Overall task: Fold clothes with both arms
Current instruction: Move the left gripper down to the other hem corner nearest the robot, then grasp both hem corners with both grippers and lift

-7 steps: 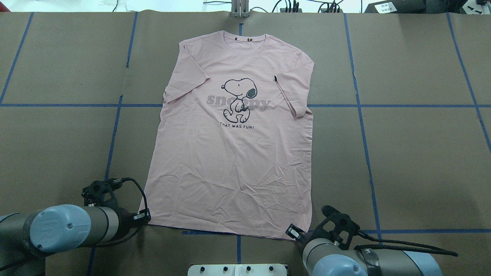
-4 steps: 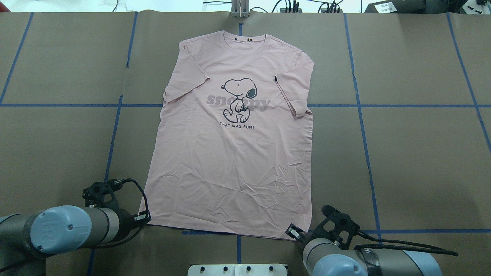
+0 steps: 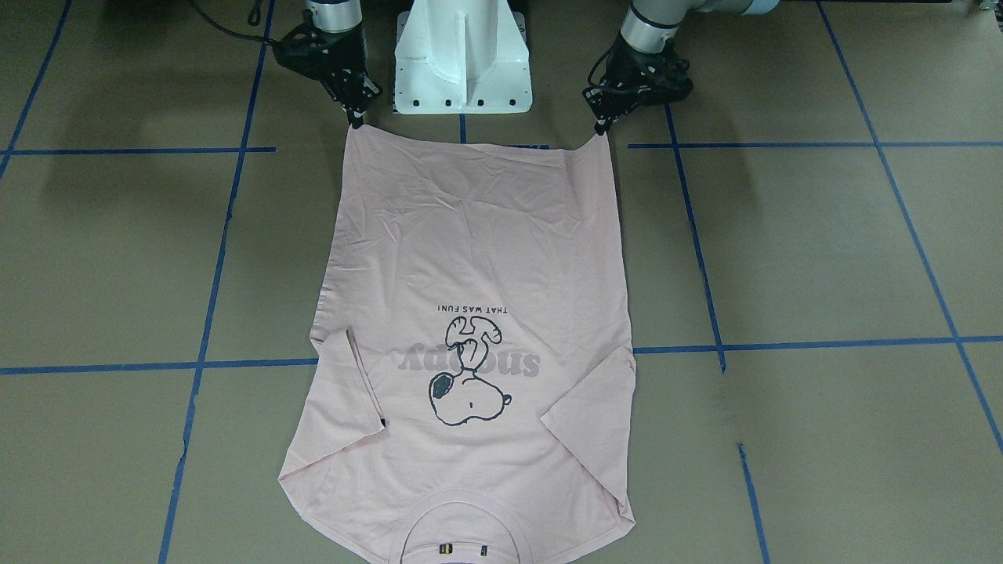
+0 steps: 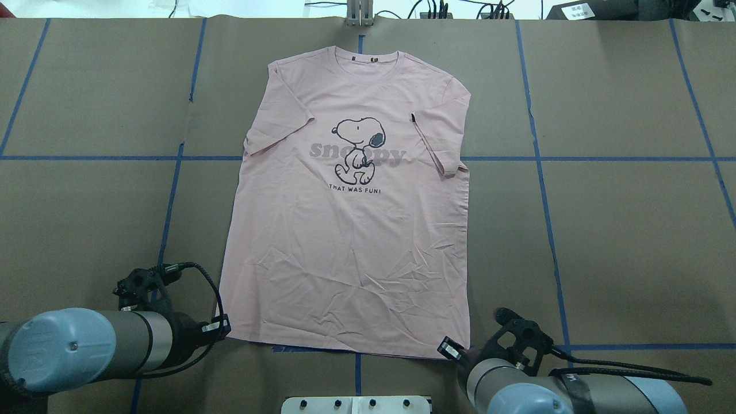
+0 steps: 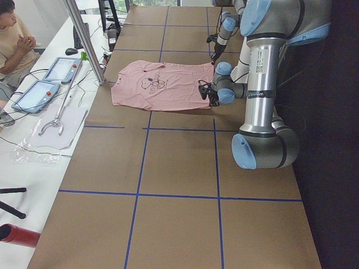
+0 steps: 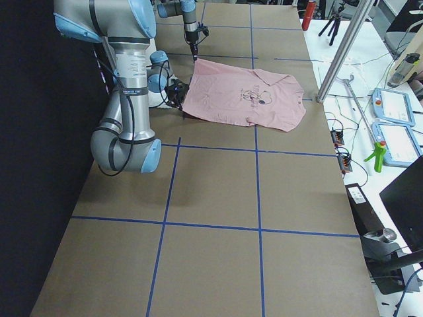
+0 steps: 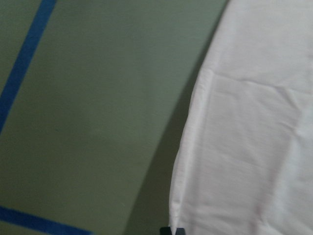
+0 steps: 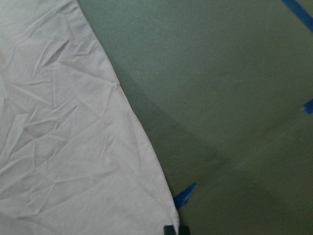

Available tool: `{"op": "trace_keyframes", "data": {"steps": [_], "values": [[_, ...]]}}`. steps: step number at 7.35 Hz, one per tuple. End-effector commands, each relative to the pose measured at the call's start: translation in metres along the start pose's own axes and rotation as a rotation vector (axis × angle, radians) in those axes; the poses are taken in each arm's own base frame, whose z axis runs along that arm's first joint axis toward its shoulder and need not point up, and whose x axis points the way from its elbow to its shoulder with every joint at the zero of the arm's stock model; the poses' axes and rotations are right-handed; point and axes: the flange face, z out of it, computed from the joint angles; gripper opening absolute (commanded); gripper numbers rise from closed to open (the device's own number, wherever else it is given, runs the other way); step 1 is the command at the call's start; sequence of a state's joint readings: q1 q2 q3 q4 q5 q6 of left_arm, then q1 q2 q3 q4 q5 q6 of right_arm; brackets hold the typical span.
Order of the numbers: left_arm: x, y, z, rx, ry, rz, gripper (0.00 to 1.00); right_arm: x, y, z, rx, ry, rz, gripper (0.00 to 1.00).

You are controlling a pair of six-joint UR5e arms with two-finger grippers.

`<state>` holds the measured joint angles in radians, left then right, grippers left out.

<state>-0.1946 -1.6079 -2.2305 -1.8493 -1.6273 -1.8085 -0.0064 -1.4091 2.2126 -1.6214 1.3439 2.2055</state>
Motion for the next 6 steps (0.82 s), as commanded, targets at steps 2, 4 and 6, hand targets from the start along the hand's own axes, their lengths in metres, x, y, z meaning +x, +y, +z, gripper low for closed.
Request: {"op": "trace_keyframes", "data": {"steps": [2, 4, 6], "values": [[0.017, 0.043, -0.069, -0.093, 0.020, -0.184, 0.00, 0.041, -0.032, -0.065, -0.050, -0.019, -0.013, 0.00], [0.031, 0.038, -0.068, -0.064, 0.011, -0.187, 0.00, 0.013, -0.071, -0.084, -0.007, -0.093, 0.011, 0.00], [0.085, -0.053, -0.065, 0.120, 0.077, -0.044, 0.00, -0.050, -0.126, -0.046, 0.118, -0.105, -0.100, 0.00]]}}
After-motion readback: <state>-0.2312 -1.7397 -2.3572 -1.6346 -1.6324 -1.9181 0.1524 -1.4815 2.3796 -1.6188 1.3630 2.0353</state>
